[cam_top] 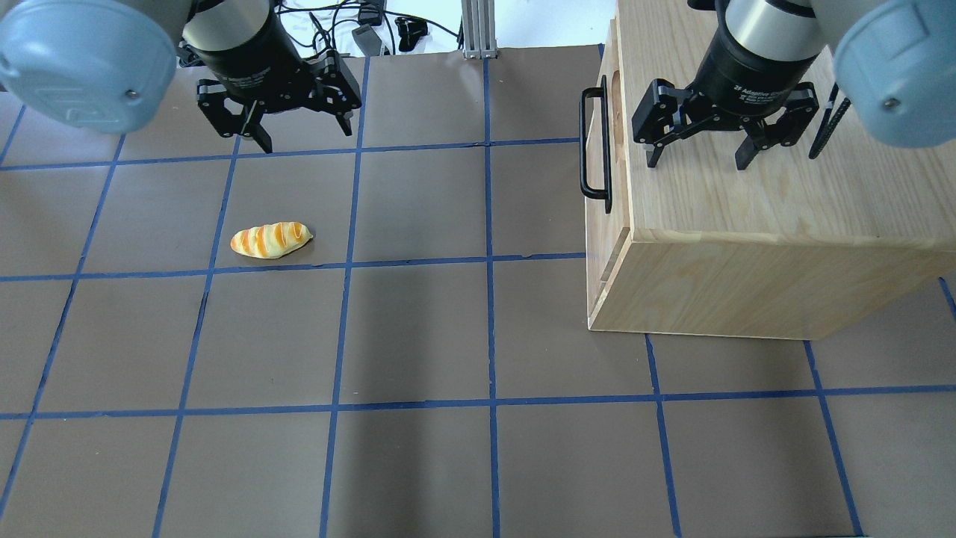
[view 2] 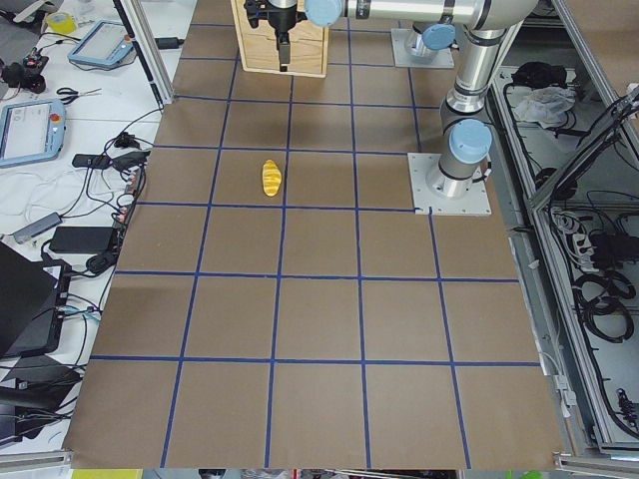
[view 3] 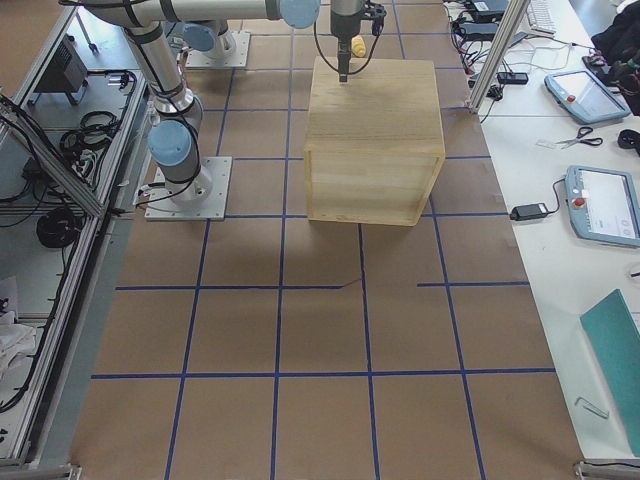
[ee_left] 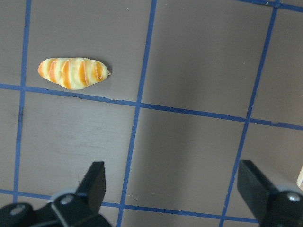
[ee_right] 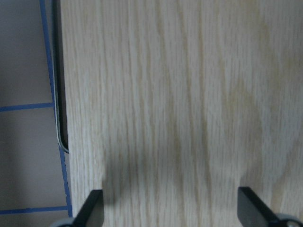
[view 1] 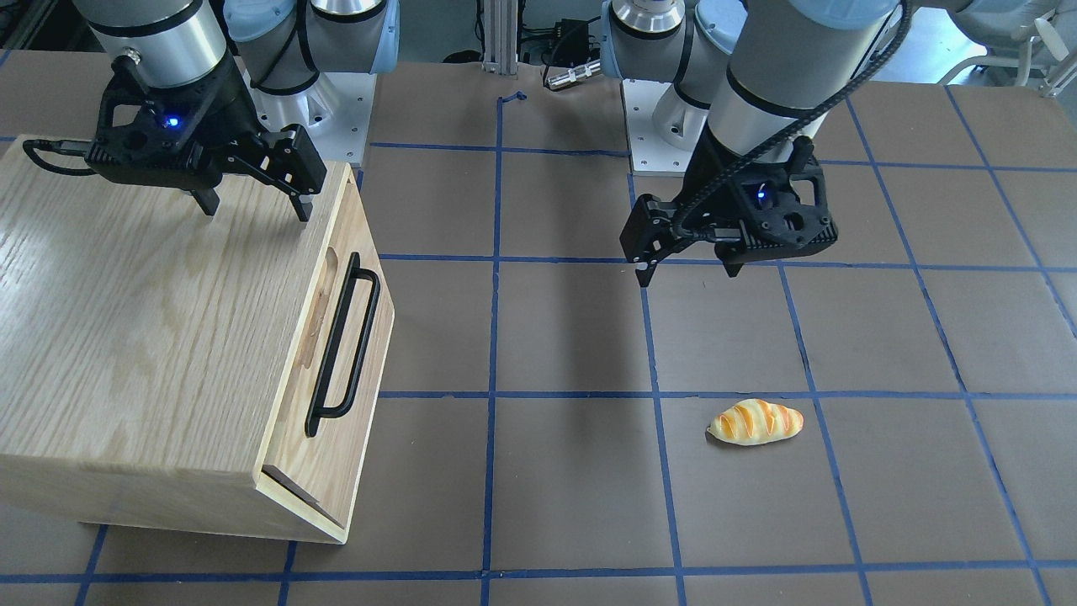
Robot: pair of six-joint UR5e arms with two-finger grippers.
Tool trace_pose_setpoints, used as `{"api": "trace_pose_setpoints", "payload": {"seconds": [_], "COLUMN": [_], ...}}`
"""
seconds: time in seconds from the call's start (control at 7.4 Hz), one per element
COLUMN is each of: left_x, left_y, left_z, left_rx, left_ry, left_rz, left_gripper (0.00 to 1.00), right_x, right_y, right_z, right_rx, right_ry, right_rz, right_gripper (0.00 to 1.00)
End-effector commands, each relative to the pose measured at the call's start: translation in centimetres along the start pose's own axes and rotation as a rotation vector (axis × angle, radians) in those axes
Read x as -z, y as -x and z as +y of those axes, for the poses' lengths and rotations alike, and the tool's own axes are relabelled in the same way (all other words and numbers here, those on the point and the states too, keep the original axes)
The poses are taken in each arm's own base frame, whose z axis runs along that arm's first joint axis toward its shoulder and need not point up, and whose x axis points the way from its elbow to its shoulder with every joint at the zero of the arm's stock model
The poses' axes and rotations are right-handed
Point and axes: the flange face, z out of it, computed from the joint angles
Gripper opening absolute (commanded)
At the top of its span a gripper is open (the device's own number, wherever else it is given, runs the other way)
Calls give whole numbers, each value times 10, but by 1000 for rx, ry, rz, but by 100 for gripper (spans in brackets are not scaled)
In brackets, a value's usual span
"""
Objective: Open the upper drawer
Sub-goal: 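Move the left gripper across toward the black drawer handle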
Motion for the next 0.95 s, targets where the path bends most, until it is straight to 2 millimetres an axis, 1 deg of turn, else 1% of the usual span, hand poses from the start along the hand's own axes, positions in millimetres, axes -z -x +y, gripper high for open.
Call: {"api": "trace_pose_setpoints", "payload": {"seconds": [0.0,0.27,0.41,0.68,0.81], "left_x": [-18,-43,-51,-55,-61], "left_y": [-52,-100,-120,-153,-165], "left_z": [7,17,19,19,19], "left_rx": [41,48,55,64,55], "left_ry": [4,0,6,27,28], "left_rz": [72,113,137,176,180], "left_gripper": [100,100,100,100,100], "right_x": [0,0,0,0,0], "right_y": [0,0,0,0,0], "right_z": [0,0,0,0,0], "right_rx": [0,0,0,0,0], "right_ry": [0,0,0,0,0], "right_rz": [0,-1,0,0,-1], "right_gripper": [100,100,100,100,100]}}
